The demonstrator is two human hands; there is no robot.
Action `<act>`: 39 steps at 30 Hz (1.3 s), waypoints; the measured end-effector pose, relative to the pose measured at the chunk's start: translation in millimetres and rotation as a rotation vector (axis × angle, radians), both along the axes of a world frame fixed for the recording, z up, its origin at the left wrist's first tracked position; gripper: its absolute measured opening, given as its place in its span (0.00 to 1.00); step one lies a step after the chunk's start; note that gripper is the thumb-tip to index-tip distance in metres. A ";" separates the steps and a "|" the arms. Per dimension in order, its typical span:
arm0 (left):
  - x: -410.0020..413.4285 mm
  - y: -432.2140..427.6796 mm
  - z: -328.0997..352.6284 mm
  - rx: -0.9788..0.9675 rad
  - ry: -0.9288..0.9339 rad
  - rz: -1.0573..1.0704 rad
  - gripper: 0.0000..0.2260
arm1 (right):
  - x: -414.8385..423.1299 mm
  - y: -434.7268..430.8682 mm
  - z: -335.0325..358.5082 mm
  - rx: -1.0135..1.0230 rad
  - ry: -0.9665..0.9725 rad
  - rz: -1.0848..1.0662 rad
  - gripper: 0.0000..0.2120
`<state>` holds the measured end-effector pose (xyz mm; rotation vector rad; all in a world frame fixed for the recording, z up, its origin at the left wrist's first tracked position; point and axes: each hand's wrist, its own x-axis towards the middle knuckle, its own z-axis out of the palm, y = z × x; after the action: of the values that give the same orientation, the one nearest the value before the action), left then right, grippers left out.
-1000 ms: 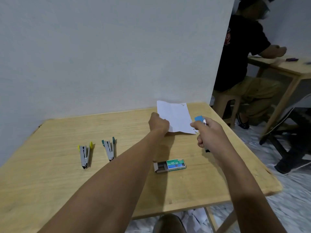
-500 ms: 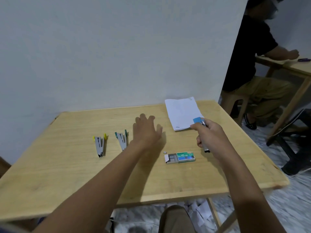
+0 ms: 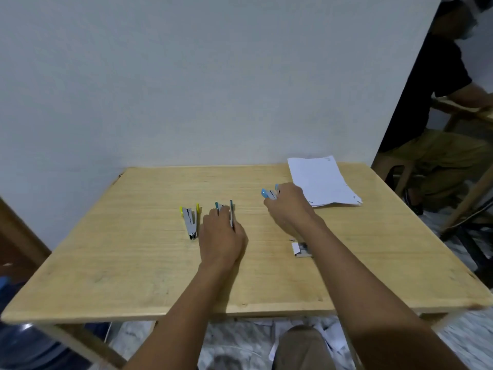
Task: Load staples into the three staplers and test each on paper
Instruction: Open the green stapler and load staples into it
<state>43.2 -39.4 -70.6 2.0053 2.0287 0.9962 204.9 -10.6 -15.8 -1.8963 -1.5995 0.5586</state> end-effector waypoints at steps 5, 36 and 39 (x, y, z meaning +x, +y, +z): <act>1.7 -1.6 1.1 0.015 -0.136 -0.018 0.04 | -6.8 49.1 -15.7 -0.016 -0.211 -0.062 0.13; 4.0 -6.2 7.1 0.087 -0.272 -0.177 0.02 | -61.4 22.7 1.3 -0.272 0.557 0.061 0.07; 5.6 -13.0 12.2 0.155 -0.218 -0.262 0.06 | -55.4 9.7 1.2 -0.208 0.729 0.019 0.07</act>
<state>48.8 -52.4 -58.4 2.0632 1.5755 1.2801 149.5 -0.9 -14.6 -1.5373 -1.1025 1.2878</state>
